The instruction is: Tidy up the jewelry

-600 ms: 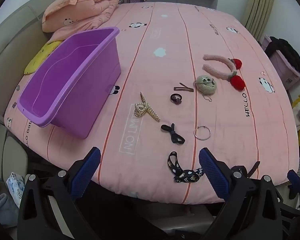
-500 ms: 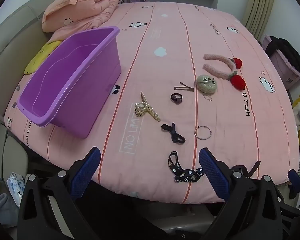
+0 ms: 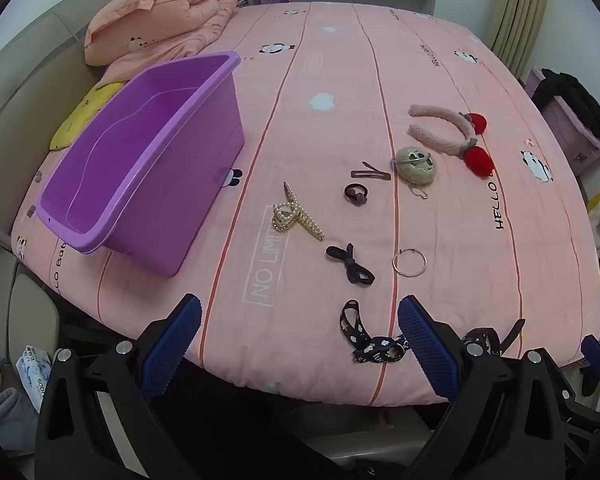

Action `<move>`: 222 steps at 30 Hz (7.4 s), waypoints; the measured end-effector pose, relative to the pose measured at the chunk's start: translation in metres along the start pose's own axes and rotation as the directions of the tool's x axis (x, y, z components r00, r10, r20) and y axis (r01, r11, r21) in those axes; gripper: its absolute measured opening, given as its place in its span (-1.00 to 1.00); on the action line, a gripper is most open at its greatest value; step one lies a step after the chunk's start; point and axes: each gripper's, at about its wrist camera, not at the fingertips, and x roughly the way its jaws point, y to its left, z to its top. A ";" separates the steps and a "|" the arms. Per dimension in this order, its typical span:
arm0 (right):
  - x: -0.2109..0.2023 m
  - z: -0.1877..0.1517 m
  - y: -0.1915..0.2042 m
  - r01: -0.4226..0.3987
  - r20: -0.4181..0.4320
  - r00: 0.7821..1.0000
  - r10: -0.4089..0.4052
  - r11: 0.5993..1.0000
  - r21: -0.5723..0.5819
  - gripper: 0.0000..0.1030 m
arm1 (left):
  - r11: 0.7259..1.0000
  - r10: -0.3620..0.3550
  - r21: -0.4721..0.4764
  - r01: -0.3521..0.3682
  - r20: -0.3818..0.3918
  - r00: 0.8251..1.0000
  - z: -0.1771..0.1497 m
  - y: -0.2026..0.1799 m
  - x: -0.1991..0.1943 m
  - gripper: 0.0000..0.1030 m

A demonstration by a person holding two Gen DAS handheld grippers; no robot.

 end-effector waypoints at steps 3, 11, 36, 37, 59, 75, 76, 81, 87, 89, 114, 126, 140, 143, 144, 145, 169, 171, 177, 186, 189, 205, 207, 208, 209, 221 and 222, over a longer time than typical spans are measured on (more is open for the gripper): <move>0.000 0.000 0.000 0.000 0.000 1.000 0.000 1.000 0.000 0.82 | 1.000 0.001 0.001 -0.001 0.000 1.000 0.000 0.001 0.000 0.88; 0.000 0.000 0.000 0.000 0.001 1.000 0.000 1.000 0.000 0.82 | 1.000 0.004 0.001 -0.004 0.000 1.000 0.000 0.001 0.000 0.88; -0.002 0.001 -0.001 -0.004 0.003 1.000 0.004 1.000 0.004 0.82 | 1.000 0.006 0.002 -0.006 0.004 1.000 0.001 0.001 -0.002 0.88; -0.001 0.001 -0.002 -0.004 0.003 1.000 0.004 1.000 0.004 0.82 | 1.000 0.005 0.002 -0.005 0.005 1.000 0.001 0.001 -0.002 0.88; 0.022 -0.009 -0.038 -0.043 -0.041 0.998 0.046 0.996 0.078 0.82 | 1.000 0.000 -0.025 -0.002 -0.059 0.998 -0.010 0.013 0.037 0.88; 0.095 -0.050 -0.095 -0.087 -0.151 0.982 0.112 0.983 0.163 0.82 | 0.997 -0.062 0.046 0.070 -0.155 0.986 -0.057 -0.014 0.103 0.88; 0.100 -0.052 -0.095 -0.091 -0.157 0.981 0.116 0.983 0.158 0.82 | 0.996 -0.066 0.050 0.075 -0.161 0.985 -0.059 -0.016 0.107 0.88; 0.124 -0.060 -0.092 -0.115 -0.201 0.969 0.142 0.983 0.142 0.82 | 0.995 -0.053 0.078 0.068 -0.183 0.982 -0.069 -0.028 0.127 0.88; 0.143 -0.064 -0.089 -0.124 -0.238 0.959 0.156 0.982 0.146 0.82 | 0.993 -0.057 0.091 0.079 -0.224 0.973 -0.077 -0.038 0.149 0.88; 0.148 -0.065 -0.088 -0.115 -0.246 0.958 0.148 0.983 0.142 0.82 | 0.994 -0.063 0.077 0.082 -0.228 0.972 -0.077 -0.037 0.153 0.88; 0.196 -0.066 -0.079 0.034 -0.308 0.951 -0.004 0.995 0.094 0.84 | 0.994 -0.024 0.096 0.047 -0.224 0.974 -0.089 -0.068 0.179 0.89; 0.211 -0.065 -0.061 0.084 -0.304 0.951 -0.057 0.994 0.075 0.84 | 0.997 0.000 0.074 0.018 -0.240 0.971 -0.085 -0.077 0.195 0.90; 0.191 -0.057 -0.062 0.081 -0.260 0.964 -0.063 0.995 0.058 0.31 | 0.988 -0.049 0.133 0.075 -0.189 0.981 -0.082 -0.093 0.172 0.24; 0.186 -0.057 -0.065 0.054 -0.234 0.971 -0.040 0.997 0.050 0.21 | 0.986 -0.074 0.135 0.098 -0.174 0.982 -0.081 -0.092 0.163 -0.21; 0.185 -0.057 -0.064 0.046 -0.228 0.973 -0.034 0.998 0.044 0.21 | 0.986 -0.082 0.131 0.105 -0.170 0.982 -0.081 -0.092 0.161 -0.40; 0.183 -0.057 -0.065 0.035 -0.220 0.975 -0.024 0.998 0.044 0.21 | 0.986 -0.086 0.126 0.108 -0.167 0.982 -0.081 -0.091 0.159 -0.48; 0.128 -0.002 -0.035 -0.164 -0.022 0.986 0.163 0.986 -0.034 0.20 | 0.985 -0.169 -0.026 0.172 0.092 0.981 -0.022 -0.021 0.098 -0.78; 0.122 0.007 -0.027 -0.182 -0.010 0.983 0.182 0.982 -0.049 0.20 | 0.985 -0.165 -0.032 0.170 0.117 0.979 -0.016 -0.015 0.086 -0.78; 0.101 0.042 0.009 -0.245 0.035 0.967 0.251 0.961 -0.127 0.20 | 0.987 -0.131 -0.064 0.146 0.194 0.972 0.006 0.012 0.050 -0.78; 0.074 0.109 0.113 -0.361 0.074 0.914 0.398 0.885 -0.294 0.20 | 0.981 -0.058 -0.164 0.102 0.255 0.965 0.046 0.092 0.020 -0.78; 0.069 0.133 0.163 -0.395 0.073 0.891 0.448 0.845 -0.361 0.20 | 0.976 0.003 -0.210 0.055 0.266 0.964 0.060 0.128 0.017 -0.78; 0.132 0.215 0.389 -0.511 -0.164 0.841 0.516 0.657 -0.554 0.20 | 0.900 0.159 -0.426 -0.092 0.124 0.979 0.102 0.272 0.075 -0.78; 0.144 0.219 0.405 -0.510 -0.195 0.848 0.493 0.660 -0.551 0.20 | 0.891 0.155 -0.443 -0.097 0.095 0.983 0.103 0.280 0.087 -0.78; 0.151 0.221 0.413 -0.509 -0.209 0.851 0.482 0.660 -0.553 0.20 | 0.888 0.157 -0.448 -0.104 0.082 0.984 0.103 0.283 0.092 -0.78; 0.156 0.222 0.420 -0.508 -0.222 0.853 0.472 0.656 -0.559 0.20 | 0.884 0.158 -0.454 -0.109 0.071 0.985 0.103 0.284 0.097 -0.78; 0.180 0.216 0.455 -0.430 -0.244 0.900 0.361 0.645 -0.632 0.21 | 0.858 0.121 -0.499 -0.120 -0.031 0.992 0.112 0.297 0.126 -0.78; 0.181 0.217 0.454 -0.422 -0.241 0.904 0.354 0.647 -0.634 0.21 | 0.857 0.123 -0.501 -0.123 -0.034 0.992 0.112 0.298 0.127 -0.77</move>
